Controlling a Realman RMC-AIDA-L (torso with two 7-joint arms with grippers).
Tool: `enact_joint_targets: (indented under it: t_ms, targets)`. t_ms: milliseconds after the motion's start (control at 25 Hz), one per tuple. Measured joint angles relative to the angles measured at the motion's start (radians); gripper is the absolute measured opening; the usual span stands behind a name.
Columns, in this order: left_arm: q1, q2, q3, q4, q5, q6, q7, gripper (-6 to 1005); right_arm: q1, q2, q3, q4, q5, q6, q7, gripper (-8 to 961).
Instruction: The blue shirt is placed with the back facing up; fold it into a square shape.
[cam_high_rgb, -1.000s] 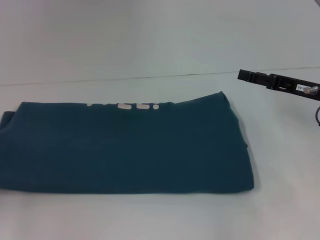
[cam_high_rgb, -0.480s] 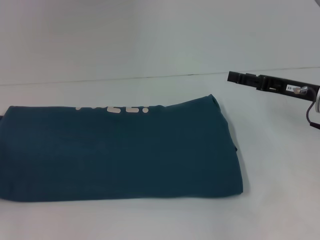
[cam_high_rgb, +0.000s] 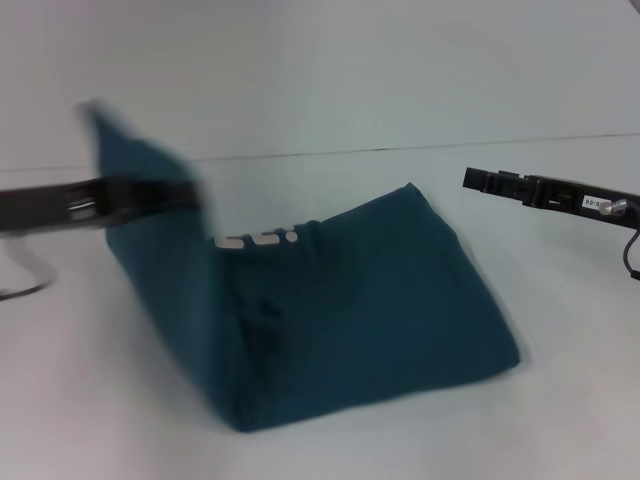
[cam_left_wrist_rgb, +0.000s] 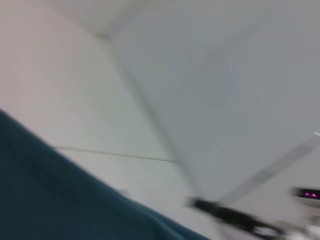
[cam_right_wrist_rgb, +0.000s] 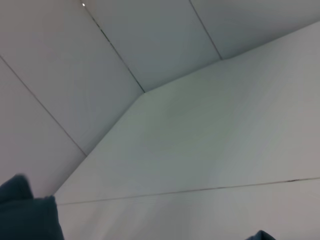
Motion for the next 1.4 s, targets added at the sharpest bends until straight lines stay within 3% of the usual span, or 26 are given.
enact_joint_targets:
  t_ms: [160, 240, 360, 480, 640, 840, 960, 1080, 1280, 1400]
  targets:
    - [-0.091, -0.064, 0.123, -0.074, -0.057, -0.087, 0.028, 64, -0.016, -0.001, 0.000, 0.000, 0.000, -0.010, -0.011, 807]
    - [-0.145, -0.080, 0.206, -0.207, -0.121, -0.174, 0.090, 70, -0.025, -0.003, 0.000, 0.000, 0.000, -0.012, -0.021, 807]
    - [-0.223, -0.080, 0.312, -0.447, -0.287, -0.318, 0.238, 80, -0.034, -0.006, 0.001, 0.000, -0.001, -0.012, -0.031, 807]
    - [-0.279, -0.082, 0.346, -0.629, -0.407, -0.450, 0.387, 90, -0.038, -0.007, -0.003, 0.000, -0.003, -0.012, -0.039, 807]
    - [-0.319, -0.083, 0.334, -0.826, -0.581, -0.585, 0.590, 103, -0.042, -0.004, -0.005, 0.000, -0.006, -0.014, -0.055, 806]
    - [-0.319, -0.083, 0.247, -0.990, -0.696, -0.590, 0.793, 119, -0.047, -0.001, -0.007, 0.003, -0.010, -0.009, -0.066, 806]
    - [-0.313, -0.084, 0.232, -1.038, -0.694, -0.513, 0.835, 129, -0.048, -0.007, -0.007, 0.022, -0.010, -0.005, -0.071, 806]
    - [-0.307, -0.084, 0.234, -1.057, -0.677, -0.431, 0.837, 318, -0.048, -0.014, -0.007, 0.036, -0.010, 0.001, -0.069, 805]
    - [-0.289, -0.084, 0.235, -1.040, -0.611, -0.328, 0.835, 426, -0.054, -0.028, -0.008, 0.038, -0.011, 0.008, -0.035, 805]
    - [-0.214, -0.084, 0.242, -0.955, -0.594, -0.275, 0.828, 490, -0.052, -0.040, -0.013, 0.039, -0.032, 0.008, 0.022, 805]
